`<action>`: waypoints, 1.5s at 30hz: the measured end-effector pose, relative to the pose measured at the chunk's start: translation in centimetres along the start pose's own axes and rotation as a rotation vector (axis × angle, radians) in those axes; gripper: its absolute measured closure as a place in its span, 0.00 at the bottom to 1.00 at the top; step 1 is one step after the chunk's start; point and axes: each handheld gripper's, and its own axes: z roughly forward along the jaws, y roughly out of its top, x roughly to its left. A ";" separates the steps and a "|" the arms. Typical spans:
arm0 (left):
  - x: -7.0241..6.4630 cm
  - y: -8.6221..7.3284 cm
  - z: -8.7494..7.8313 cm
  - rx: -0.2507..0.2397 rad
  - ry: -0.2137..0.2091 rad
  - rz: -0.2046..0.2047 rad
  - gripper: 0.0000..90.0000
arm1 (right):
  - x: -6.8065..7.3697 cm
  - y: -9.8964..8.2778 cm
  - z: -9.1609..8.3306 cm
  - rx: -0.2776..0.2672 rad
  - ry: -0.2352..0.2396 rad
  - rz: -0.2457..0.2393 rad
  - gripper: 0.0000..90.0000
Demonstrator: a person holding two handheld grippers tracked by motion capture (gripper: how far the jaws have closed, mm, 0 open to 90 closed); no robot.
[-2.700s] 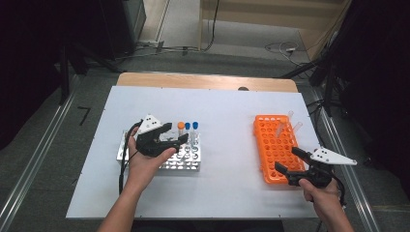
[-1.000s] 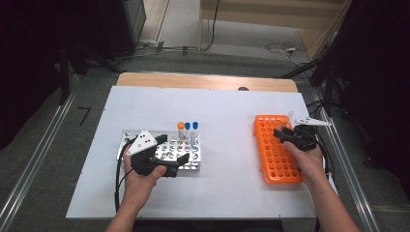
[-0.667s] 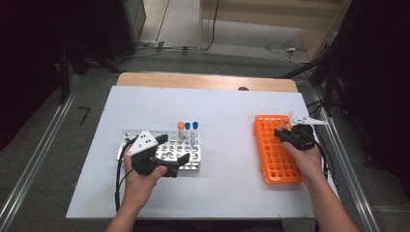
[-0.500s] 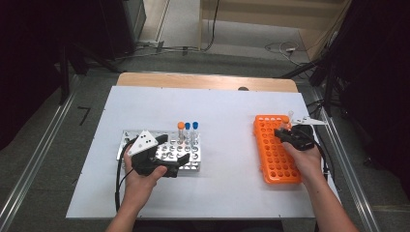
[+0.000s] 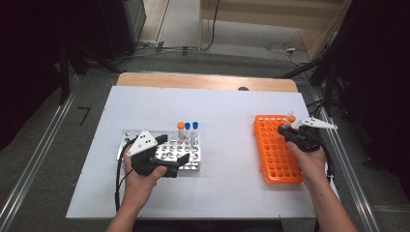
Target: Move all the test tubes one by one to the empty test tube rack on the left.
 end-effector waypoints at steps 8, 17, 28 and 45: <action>-0.2 0.0 0.1 0.001 -0.009 0.003 0.00 | 1.2 0.6 -2.4 -0.072 0.033 -0.030 0.81; -0.6 0.2 0.3 -0.001 -0.021 0.013 0.00 | 3.8 0.7 -4.4 -0.108 0.125 -0.071 0.81; -1.2 0.2 0.4 -0.005 -0.057 0.025 0.02 | 7.4 -1.1 -5.6 -0.105 0.254 -0.123 0.81; -3.6 0.6 1.8 0.003 -0.134 0.054 0.03 | 12.8 -2.5 -4.9 -0.064 0.408 -0.235 0.81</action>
